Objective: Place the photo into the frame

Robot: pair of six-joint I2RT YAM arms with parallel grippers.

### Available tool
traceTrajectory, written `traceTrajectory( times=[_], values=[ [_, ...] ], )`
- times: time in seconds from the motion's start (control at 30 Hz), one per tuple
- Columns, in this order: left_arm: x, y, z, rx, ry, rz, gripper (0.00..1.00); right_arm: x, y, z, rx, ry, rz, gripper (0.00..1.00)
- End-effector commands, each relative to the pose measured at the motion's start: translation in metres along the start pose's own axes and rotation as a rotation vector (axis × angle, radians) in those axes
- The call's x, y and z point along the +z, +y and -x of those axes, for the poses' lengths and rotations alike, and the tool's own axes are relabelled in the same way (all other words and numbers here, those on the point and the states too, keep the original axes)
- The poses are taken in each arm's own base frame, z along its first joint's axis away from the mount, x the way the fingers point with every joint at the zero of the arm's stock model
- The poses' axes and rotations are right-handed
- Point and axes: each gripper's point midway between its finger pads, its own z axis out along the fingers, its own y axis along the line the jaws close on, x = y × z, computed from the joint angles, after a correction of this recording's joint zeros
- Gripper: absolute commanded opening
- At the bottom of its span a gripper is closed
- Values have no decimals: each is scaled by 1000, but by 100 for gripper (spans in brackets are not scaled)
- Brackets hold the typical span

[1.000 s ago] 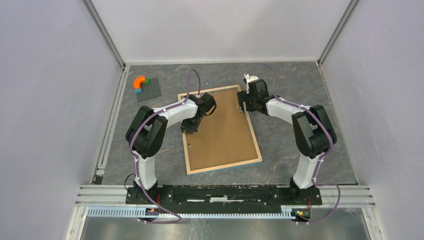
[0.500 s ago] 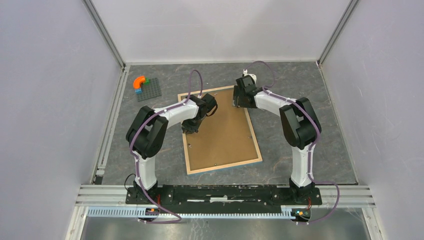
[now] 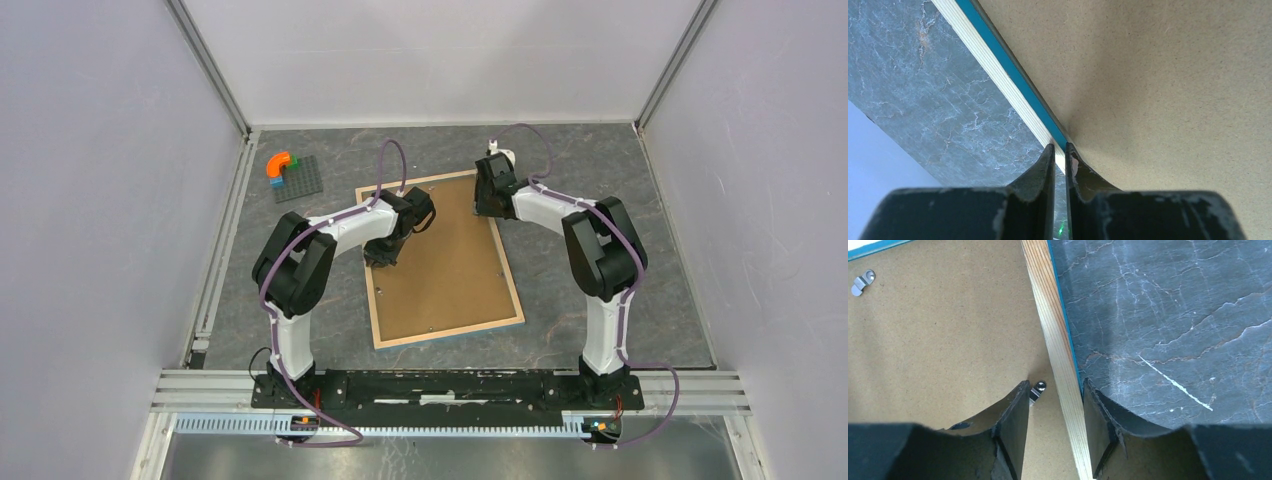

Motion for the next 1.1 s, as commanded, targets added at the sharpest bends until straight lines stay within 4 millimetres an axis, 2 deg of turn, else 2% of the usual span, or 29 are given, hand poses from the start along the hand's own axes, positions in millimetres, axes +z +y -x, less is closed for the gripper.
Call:
traceTrajectory(
  times=[0.0, 0.23, 0.43, 0.57, 0.77, 1.07],
  values=[
    [-4, -21, 14, -9, -54, -95, 17, -11, -5, -27, -68, 85, 26, 42],
    [-4, -22, 14, -6, -53, -95, 17, -11, -8, -32, -160, 107, 43, 35],
    [-4, -24, 13, -1, -52, -93, 17, -6, -10, -23, -263, 82, 53, 32],
    [-3, -25, 12, -1, -49, -94, 16, 3, -5, -11, -354, 15, 93, 20],
    [0, -26, 11, 3, -41, -89, 16, 6, -2, -15, -435, -13, 163, 0],
    [3, -24, 10, 12, -37, -75, 16, 5, 2, -27, -474, -4, 242, 0]
  ],
)
